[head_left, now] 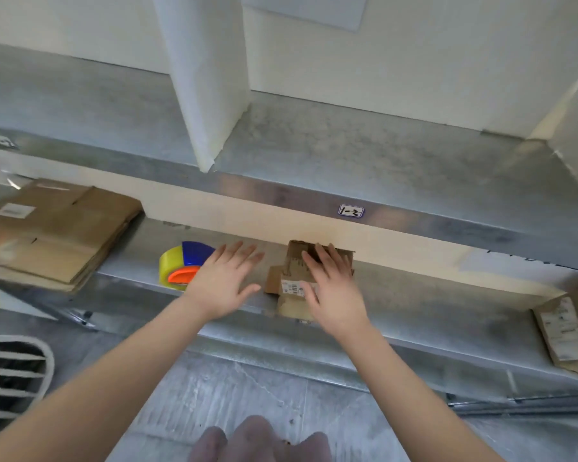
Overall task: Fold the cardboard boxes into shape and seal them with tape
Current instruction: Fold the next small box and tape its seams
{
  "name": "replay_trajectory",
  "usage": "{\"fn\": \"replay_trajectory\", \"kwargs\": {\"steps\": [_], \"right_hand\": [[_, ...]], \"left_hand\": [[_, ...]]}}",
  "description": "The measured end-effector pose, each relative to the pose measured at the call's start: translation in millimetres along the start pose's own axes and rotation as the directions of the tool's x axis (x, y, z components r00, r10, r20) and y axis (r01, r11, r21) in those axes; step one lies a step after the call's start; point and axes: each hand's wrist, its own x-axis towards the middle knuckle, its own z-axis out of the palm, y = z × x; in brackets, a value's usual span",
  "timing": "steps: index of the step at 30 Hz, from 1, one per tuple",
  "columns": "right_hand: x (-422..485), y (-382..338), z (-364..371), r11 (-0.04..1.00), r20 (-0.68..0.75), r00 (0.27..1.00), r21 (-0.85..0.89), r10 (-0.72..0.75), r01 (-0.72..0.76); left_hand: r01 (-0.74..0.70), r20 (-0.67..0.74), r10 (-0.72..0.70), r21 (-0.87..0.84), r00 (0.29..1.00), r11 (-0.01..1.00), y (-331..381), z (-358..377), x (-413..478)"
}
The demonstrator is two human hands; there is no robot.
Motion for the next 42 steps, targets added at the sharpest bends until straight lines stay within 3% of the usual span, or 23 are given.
{"fn": "replay_trajectory", "kwargs": {"steps": [6,12,20,28,42], "right_hand": [[4.4,-67.6,29.9,0.995,0.100,0.990,0.019,-0.103,0.102],[25.2,-108.8,71.4,0.999,0.207,0.978,0.028,0.012,-0.018],[25.6,-124.6,117.3,0.947,0.276,0.915,0.043,0.294,-0.318],[30.1,-117.9,129.9,0.921,0.320,0.877,0.034,0.358,-0.389],[46.7,-109.0,125.2,0.902,0.365,0.861,0.111,0.355,-0.418]], "left_hand": [[0.023,-0.051,-0.019,0.080,0.999,0.997,-58.1,-0.6,-42.3],[0.046,0.050,-0.050,0.074,0.997,0.996,-118.0,2.0,-49.0],[0.047,0.122,-0.026,-0.165,0.992,0.985,-149.2,26.7,-29.4],[0.123,0.194,-0.040,-0.440,0.980,0.889,-156.0,43.8,-12.1],[-0.094,0.080,0.149,-0.474,0.986,0.876,-164.3,45.2,-23.0]]}}
